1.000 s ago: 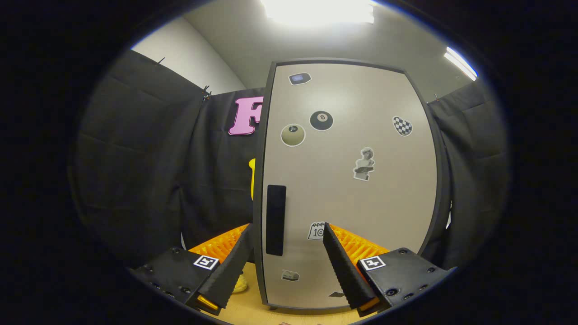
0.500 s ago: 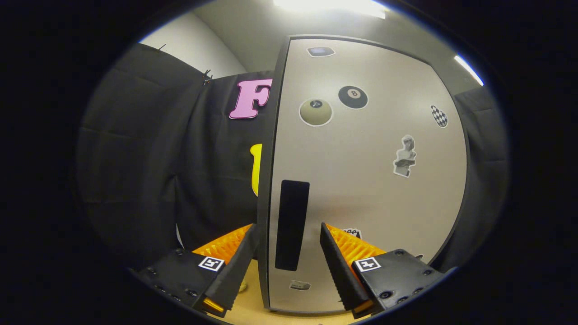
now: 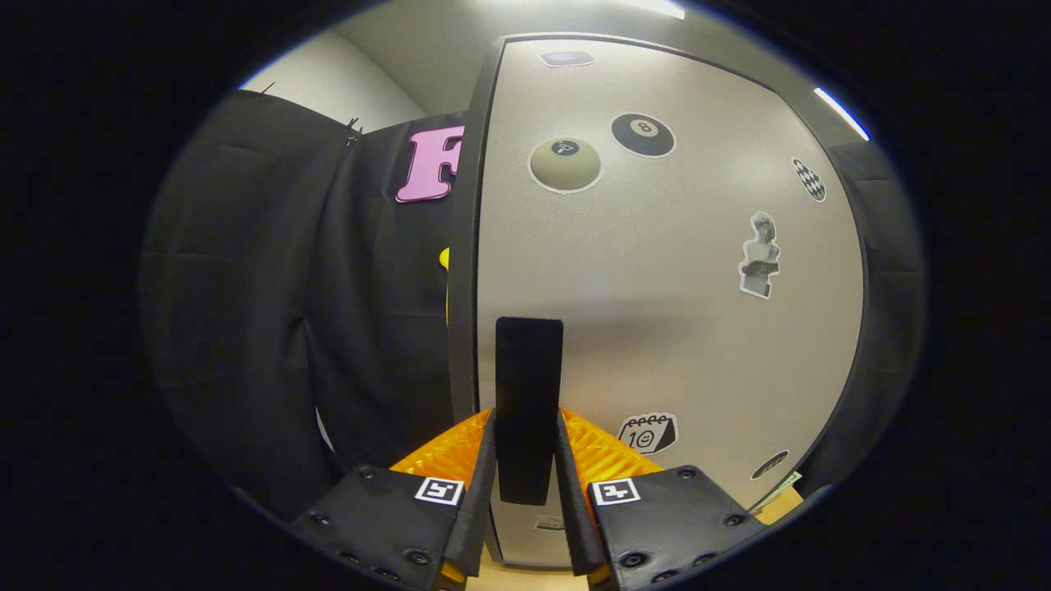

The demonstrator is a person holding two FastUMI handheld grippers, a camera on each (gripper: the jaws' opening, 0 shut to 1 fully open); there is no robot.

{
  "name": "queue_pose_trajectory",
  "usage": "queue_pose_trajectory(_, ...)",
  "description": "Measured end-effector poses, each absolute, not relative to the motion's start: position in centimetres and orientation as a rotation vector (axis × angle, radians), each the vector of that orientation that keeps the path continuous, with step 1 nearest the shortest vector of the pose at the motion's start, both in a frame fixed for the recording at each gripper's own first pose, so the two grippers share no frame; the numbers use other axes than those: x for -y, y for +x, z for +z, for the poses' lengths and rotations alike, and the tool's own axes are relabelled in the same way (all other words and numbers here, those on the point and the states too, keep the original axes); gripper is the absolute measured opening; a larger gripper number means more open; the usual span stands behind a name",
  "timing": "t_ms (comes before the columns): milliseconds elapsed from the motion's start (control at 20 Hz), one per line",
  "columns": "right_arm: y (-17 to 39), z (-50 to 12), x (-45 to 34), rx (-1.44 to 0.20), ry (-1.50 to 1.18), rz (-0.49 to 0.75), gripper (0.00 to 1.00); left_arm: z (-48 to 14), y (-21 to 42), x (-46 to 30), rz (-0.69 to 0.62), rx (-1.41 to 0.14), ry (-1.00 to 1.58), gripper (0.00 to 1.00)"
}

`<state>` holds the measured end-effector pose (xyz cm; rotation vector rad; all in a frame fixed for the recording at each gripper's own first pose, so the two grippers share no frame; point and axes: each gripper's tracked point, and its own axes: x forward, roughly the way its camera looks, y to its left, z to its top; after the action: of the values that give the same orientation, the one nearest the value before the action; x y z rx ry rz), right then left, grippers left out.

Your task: Open the cabinet door with the right hand, grasp the bottle in the cabinet with the left hand and place it on the coaster, then close the cabinet door with the right hand.

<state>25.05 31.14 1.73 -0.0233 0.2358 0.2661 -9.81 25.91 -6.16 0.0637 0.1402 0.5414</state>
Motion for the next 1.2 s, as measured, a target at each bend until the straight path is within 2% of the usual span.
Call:
queue_pose_trajectory(100, 25.1, 1.7, -31.0, -0.247, -0.017, 0.255, 0.35, -6.1, -9.8, -25.7, 0.533, -0.138, 0.059, 0.82)
queue_pose_trajectory(150, 25.2, 1.6, -31.0, -0.254, -0.016, 0.253, 0.34, -6.0, -9.8, -25.6, 0.529, -0.136, 0.058, 0.82)
queue_pose_trajectory(250, 24.9, 1.6, -31.0, -0.271, -0.004, 0.248, 0.24, -6.0, -9.7, -25.6, 0.523, -0.129, 0.059, 0.82)
queue_pose_trajectory(500, 24.2, 1.7, -30.7, -0.291, 0.002, 0.278, 0.22, -5.7, -9.5, -25.3, 0.483, -0.108, 0.048, 0.82)
queue_pose_trajectory(950, 23.0, 1.9, -29.8, -0.284, 0.009, 0.378, 0.23, -4.2, -10.4, -23.1, 0.329, -0.066, 0.033, 0.82)
queue_pose_trajectory(1000, 22.9, 1.9, -29.6, -0.286, 0.011, 0.392, 0.24, -4.0, -10.4, -22.8, 0.313, -0.068, 0.030, 0.85)
queue_pose_trajectory(1200, 23.2, 1.8, -29.4, -0.288, 0.012, 0.442, 0.22, -3.1, -10.8, -22.1, 0.256, -0.064, 0.026, 0.82)
